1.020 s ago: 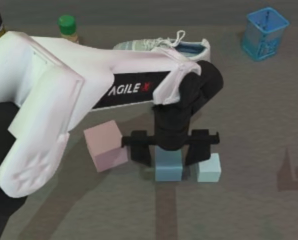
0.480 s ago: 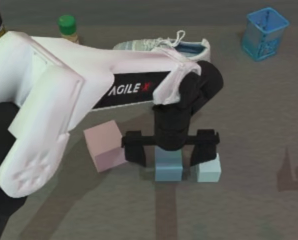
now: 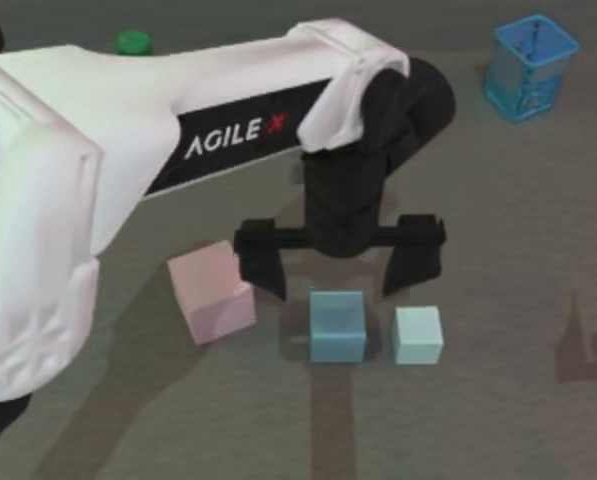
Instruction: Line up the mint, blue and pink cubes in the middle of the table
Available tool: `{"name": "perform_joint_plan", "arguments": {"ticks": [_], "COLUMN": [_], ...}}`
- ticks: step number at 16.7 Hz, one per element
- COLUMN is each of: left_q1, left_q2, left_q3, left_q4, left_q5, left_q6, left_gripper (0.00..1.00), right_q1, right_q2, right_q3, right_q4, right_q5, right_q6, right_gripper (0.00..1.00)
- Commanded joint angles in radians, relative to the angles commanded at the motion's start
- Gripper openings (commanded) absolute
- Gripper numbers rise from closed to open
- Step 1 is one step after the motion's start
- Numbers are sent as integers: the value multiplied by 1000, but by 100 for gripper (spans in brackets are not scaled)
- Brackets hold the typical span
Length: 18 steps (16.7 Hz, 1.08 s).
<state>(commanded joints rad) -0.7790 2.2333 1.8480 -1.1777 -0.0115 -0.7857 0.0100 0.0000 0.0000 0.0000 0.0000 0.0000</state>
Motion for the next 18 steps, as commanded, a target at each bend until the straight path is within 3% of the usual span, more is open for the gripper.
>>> {"name": "perform_joint_plan", "arguments": {"ticks": [6,10,14,18], "left_q1": [-4,17,73,145], "left_q2": [-5,-10,-29,-54], "left_q3": [10,0,-38,-104], "left_q4": [-11,-7,3,13], "left_q5": [-1,-1,1,8], "left_q6": [2,105,361,742], "left_gripper": [100,100,100,100], "right_q1": [0,0,0,0], "right_q2": [0,0,0,0], "right_q3": [0,0,0,0], "right_q4": [0,0,0,0], "right_q5": [0,0,0,0], "right_q6": [0,0,0,0], "right_gripper": [100,100,100,100]}}
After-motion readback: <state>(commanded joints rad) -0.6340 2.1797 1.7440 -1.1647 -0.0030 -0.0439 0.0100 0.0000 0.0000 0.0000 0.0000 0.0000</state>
